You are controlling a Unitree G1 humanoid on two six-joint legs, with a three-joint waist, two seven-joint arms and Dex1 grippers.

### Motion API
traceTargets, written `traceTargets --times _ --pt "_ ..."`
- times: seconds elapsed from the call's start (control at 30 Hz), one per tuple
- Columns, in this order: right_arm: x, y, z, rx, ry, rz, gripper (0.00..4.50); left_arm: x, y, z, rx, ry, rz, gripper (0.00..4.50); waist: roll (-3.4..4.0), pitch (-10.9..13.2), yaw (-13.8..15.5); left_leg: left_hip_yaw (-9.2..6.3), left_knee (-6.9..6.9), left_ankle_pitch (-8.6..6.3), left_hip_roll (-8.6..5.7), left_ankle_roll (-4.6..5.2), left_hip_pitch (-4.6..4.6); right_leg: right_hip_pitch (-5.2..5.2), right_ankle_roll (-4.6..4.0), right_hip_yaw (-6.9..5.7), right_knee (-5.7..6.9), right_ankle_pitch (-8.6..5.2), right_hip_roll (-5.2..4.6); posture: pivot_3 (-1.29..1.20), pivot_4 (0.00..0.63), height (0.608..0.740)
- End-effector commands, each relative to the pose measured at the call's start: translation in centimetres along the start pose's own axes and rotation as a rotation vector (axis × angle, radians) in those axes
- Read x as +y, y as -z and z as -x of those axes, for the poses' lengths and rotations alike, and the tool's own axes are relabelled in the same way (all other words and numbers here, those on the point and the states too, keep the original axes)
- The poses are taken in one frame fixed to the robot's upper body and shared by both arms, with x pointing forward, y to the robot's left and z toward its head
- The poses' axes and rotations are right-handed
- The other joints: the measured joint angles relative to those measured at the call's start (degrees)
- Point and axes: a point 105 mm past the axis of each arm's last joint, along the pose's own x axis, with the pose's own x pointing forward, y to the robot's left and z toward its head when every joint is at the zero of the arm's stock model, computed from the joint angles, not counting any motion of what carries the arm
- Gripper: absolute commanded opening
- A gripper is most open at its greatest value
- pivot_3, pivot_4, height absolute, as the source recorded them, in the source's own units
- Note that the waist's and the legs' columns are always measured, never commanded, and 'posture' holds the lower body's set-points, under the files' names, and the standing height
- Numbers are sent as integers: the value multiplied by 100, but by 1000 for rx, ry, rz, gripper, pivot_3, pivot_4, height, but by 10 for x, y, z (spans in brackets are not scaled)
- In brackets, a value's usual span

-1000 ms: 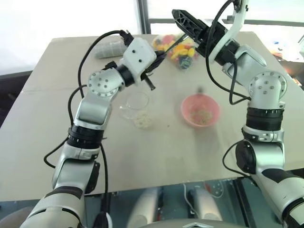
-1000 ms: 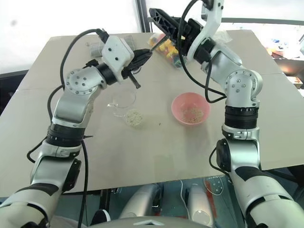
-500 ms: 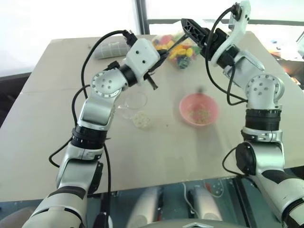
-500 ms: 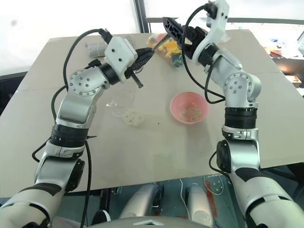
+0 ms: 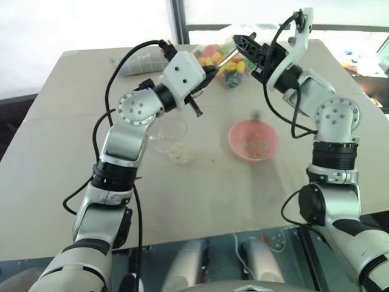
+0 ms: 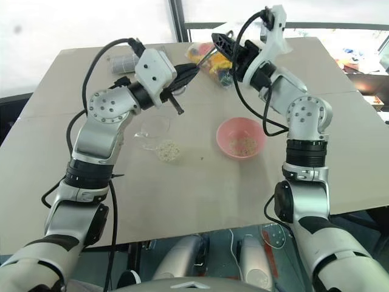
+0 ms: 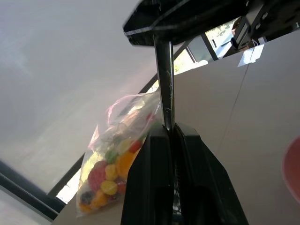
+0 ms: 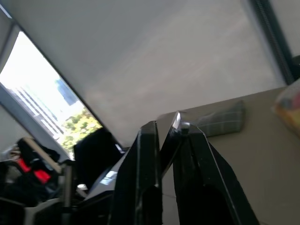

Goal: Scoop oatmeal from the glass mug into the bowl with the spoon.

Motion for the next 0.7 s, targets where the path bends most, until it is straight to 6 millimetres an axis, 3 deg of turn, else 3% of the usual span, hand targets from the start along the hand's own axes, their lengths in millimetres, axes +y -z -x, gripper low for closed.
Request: traceTargets --times 0.03,0.17,0.2,0.23,0.3,0.37,0.57,0.7 --pt "7 -16 6 -35 -27 24 23 11 -10 5 -37 -26 -22 0 1 1 -2 2 0 0 -1 0 0 -1 0 1 0 0 1 0 150 718" --pt "6 -15 5 -29 -21 22 23 10 -10 5 -50 -34 6 0 1 1 -5 2 1 0 -1 0 0 -1 0 2 1 0 0 0 150 718" --pt "4 -16 4 -35 -12 20 0 10 -11 5 -51 -36 6 708 1 1 -5 2 1 0 0 0 0 -1 0 2 1 0 0 0 150 718" --pt "1 -19 3 -50 3 16 0 9 -11 5 -51 -36 5 828 1 0 -6 2 1 0 0 0 0 -1 0 2 2 0 0 0 150 718" --pt "-8 -28 3 -95 29 -8 0 9 -12 5 -47 -37 -8 1762 1 0 -5 2 2 0 -1 0 0 -1 0 3 2 0 1 0 150 718" --pt "-26 -43 7 -178 98 -73 0 13 -14 6 -50 -72 -23 2254 1 1 -4 3 4 0 -1 0 0 -1 0 3 3 0 2 0 150 718" --pt "-76 -53 29 -312 248 -237 0 37 -40 13 -138 -195 41 2254 1 1 0 5 4 0 -1 0 0 0 0 4 2 0 2 0 150 718" --pt "-101 -63 51 -376 308 -221 0 48 -58 27 -209 -227 131 2254 2 1 -11 8 4 0 -1 0 -1 -1 0 8 2 0 1 0 150 718"
